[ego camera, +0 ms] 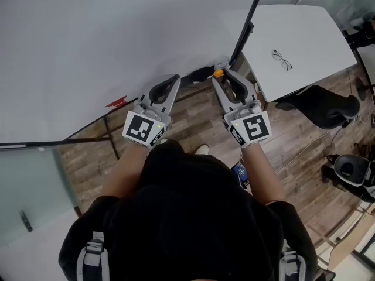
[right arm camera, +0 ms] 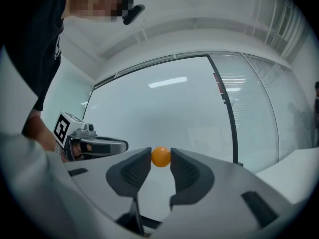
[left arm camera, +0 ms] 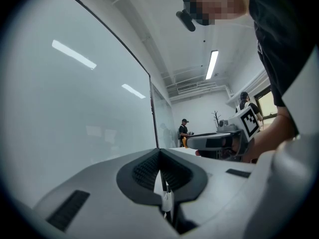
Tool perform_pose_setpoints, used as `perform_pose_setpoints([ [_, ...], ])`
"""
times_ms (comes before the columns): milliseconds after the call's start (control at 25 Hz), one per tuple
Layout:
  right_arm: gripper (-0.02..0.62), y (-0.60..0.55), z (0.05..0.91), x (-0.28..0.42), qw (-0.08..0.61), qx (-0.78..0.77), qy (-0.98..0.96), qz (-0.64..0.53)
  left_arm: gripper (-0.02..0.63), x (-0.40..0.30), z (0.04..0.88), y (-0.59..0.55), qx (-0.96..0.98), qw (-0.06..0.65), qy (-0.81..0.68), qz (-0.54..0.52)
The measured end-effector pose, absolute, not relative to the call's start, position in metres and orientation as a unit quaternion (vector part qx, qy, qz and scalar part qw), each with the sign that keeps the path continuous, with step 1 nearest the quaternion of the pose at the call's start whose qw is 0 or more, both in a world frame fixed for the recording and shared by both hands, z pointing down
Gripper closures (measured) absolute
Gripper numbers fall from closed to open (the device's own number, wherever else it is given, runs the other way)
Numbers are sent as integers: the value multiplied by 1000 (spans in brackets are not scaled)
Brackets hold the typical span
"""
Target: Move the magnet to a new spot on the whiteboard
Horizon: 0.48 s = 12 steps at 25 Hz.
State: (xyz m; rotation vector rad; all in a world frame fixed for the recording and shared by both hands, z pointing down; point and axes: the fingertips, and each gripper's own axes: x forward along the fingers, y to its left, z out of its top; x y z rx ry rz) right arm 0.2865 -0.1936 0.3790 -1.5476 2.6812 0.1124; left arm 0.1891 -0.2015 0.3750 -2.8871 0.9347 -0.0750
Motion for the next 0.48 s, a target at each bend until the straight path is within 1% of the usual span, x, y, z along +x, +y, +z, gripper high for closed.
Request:
perform_pose_setpoints([
  [320,477,-216,385,330,37,-531,846,25,604,241,378,-220,-960,51,276,-22],
  [480,477,-233,388,347,34,-541,840,27,604,264,381,-237,-964,47,261,-11],
])
